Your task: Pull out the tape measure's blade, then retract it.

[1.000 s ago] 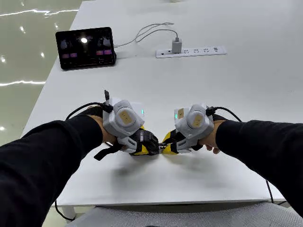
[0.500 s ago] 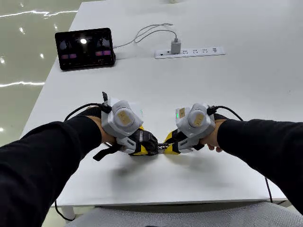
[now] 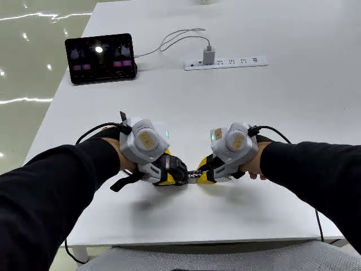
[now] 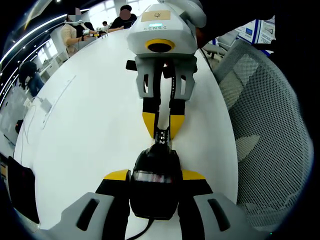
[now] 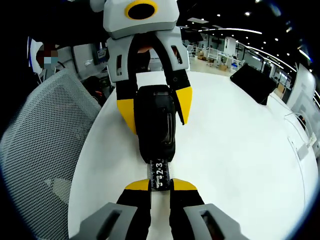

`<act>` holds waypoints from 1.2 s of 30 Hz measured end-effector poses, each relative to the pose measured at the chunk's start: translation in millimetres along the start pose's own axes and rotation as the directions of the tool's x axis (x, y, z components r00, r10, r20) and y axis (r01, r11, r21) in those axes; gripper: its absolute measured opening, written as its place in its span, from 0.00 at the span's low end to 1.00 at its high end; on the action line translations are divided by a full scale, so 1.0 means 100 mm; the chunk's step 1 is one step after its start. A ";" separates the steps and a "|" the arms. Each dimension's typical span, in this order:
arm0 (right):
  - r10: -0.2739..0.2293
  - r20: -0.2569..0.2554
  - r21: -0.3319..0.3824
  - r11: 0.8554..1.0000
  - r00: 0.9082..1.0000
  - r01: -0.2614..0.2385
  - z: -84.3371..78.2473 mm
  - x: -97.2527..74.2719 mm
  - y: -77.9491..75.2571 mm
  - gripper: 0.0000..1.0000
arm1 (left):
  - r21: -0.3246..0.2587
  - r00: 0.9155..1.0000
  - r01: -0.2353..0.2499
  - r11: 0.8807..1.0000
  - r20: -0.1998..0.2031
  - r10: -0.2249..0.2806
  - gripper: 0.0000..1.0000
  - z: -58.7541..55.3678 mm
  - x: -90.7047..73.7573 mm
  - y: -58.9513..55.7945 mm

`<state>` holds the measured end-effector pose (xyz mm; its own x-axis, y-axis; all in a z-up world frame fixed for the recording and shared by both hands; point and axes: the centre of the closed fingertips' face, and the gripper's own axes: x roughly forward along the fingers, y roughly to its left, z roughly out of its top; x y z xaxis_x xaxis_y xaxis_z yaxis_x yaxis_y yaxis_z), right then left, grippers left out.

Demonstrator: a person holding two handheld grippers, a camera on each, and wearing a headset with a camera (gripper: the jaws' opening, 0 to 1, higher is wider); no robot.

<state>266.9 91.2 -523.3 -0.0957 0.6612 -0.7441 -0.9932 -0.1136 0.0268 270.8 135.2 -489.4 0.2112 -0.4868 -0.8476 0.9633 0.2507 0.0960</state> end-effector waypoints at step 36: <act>0.002 -0.019 0.024 1.000 1.000 -0.002 -0.17 -0.16 0.00 0.10 | -0.004 1.000 0.001 1.000 0.007 -0.001 0.31 0.02 0.01 -0.01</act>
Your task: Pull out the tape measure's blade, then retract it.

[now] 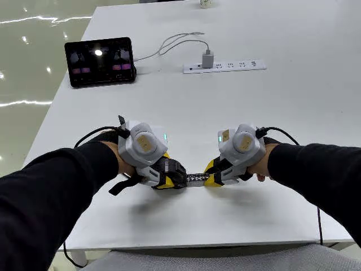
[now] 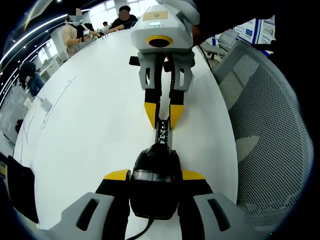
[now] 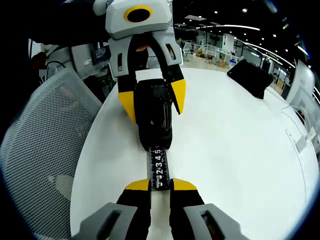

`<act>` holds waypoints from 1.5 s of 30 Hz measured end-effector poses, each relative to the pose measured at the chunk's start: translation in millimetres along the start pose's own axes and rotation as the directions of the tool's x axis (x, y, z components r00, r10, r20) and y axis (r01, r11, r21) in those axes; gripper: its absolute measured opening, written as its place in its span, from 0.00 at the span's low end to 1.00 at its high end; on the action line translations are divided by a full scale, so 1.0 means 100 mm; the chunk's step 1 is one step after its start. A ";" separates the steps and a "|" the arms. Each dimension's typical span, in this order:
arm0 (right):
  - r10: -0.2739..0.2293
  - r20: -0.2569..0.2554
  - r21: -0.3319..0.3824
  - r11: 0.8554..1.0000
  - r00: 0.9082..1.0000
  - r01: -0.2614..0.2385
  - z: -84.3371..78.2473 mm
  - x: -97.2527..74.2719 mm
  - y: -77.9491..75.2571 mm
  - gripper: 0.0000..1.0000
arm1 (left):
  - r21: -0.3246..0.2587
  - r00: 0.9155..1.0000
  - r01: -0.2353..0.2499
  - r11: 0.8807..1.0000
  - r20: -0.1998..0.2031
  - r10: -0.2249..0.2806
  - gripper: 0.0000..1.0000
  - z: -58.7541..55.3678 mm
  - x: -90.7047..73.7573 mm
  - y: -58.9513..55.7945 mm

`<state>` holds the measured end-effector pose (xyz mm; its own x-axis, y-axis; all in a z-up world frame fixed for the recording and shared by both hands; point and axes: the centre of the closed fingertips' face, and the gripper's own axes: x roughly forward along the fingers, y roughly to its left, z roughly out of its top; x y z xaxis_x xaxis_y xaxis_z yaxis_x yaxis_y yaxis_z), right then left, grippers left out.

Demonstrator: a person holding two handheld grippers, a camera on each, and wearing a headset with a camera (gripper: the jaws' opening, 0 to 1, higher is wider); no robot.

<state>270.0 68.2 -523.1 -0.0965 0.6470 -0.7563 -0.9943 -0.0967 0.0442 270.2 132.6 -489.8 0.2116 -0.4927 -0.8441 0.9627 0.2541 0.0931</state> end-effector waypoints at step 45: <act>-0.008 -0.014 0.018 1.000 1.000 0.008 -0.14 -0.11 0.00 0.10 | -0.002 1.000 -0.001 1.000 0.008 0.001 0.31 0.01 -0.01 0.00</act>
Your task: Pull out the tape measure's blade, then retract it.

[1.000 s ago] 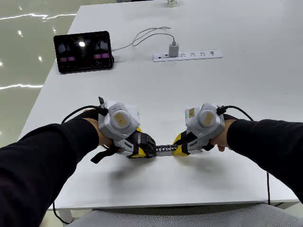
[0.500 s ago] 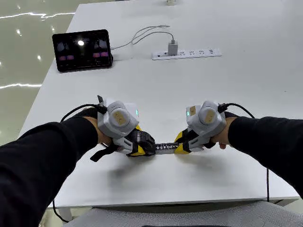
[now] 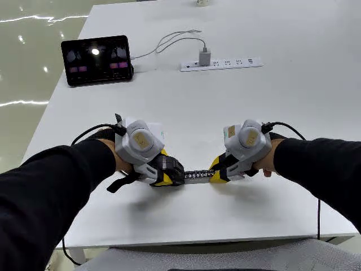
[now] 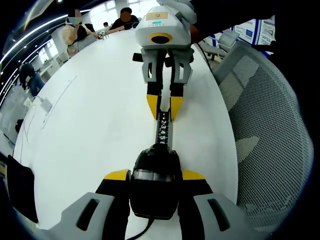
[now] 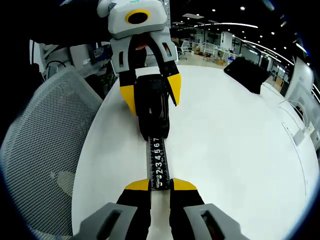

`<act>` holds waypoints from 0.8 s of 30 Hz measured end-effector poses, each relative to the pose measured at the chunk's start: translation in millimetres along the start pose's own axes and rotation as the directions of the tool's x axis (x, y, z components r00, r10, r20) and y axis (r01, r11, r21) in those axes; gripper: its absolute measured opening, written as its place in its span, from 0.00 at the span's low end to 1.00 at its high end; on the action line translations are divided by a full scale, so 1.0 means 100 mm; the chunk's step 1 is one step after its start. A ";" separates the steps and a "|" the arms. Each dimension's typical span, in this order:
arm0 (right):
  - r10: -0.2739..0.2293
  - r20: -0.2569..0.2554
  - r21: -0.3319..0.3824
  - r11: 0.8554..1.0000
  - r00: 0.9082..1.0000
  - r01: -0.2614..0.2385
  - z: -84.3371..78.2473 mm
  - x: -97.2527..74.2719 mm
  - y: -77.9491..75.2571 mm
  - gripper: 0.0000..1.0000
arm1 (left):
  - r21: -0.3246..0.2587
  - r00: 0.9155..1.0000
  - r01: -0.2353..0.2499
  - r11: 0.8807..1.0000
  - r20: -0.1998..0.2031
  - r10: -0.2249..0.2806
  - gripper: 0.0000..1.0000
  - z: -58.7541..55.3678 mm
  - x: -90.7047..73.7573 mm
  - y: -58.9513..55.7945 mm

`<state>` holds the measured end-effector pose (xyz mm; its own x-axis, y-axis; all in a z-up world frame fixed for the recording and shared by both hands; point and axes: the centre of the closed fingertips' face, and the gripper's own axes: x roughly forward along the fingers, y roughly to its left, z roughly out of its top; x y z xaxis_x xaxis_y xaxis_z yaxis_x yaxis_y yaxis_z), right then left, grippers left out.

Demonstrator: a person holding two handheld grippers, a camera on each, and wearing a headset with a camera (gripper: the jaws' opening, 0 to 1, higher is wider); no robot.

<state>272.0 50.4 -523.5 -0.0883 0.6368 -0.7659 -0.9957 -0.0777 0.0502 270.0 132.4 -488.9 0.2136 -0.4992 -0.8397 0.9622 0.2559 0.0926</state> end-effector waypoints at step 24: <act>-0.005 -0.007 0.002 1.000 1.000 0.005 -0.07 -0.07 0.01 0.10 | -0.001 1.000 -0.001 1.000 0.004 0.001 0.31 0.00 0.00 -0.01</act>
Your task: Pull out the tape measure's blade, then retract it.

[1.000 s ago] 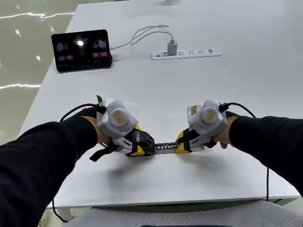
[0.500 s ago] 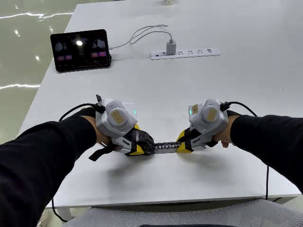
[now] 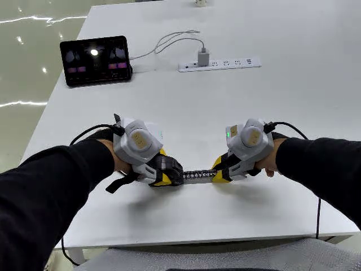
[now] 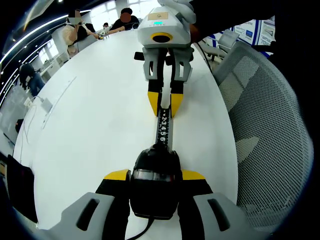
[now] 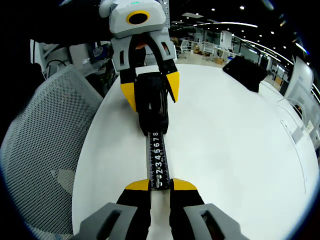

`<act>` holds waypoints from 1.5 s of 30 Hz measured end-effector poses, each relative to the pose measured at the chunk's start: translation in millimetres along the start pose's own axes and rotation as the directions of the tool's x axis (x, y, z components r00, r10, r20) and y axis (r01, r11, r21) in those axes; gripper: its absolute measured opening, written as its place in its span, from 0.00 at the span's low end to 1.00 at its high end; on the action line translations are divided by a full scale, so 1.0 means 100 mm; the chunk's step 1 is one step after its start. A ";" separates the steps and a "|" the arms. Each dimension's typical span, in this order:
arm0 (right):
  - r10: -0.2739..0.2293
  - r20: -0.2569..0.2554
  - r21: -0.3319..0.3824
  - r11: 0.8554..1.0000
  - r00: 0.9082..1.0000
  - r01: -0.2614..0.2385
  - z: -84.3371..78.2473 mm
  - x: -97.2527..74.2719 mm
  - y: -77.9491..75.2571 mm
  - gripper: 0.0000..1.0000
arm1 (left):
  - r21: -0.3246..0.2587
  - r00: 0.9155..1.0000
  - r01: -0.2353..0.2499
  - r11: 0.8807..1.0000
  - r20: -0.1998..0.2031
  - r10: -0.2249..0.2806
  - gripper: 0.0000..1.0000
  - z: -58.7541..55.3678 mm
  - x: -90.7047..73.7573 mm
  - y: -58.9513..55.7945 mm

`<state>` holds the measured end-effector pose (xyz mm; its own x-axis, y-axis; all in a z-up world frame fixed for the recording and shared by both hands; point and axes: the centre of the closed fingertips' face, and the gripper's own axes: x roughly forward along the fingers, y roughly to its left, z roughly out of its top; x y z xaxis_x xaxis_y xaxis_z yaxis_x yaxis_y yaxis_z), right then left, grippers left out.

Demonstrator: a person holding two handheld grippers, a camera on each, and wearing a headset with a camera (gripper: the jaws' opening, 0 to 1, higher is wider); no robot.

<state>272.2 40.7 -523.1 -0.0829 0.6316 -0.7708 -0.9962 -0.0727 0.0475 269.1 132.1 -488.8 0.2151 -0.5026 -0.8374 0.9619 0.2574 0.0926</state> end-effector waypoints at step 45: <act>-0.016 -0.021 0.018 1.000 1.000 0.017 -0.30 -0.24 -0.05 0.10 | -0.001 1.000 0.001 1.000 0.001 -0.001 0.31 0.01 0.01 0.01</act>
<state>280.3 3.0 -523.6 -0.0660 0.6161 -0.7849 -0.9978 -0.0485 0.0459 270.4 131.0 -489.4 0.2142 -0.5033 -0.8372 0.9619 0.2576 0.0912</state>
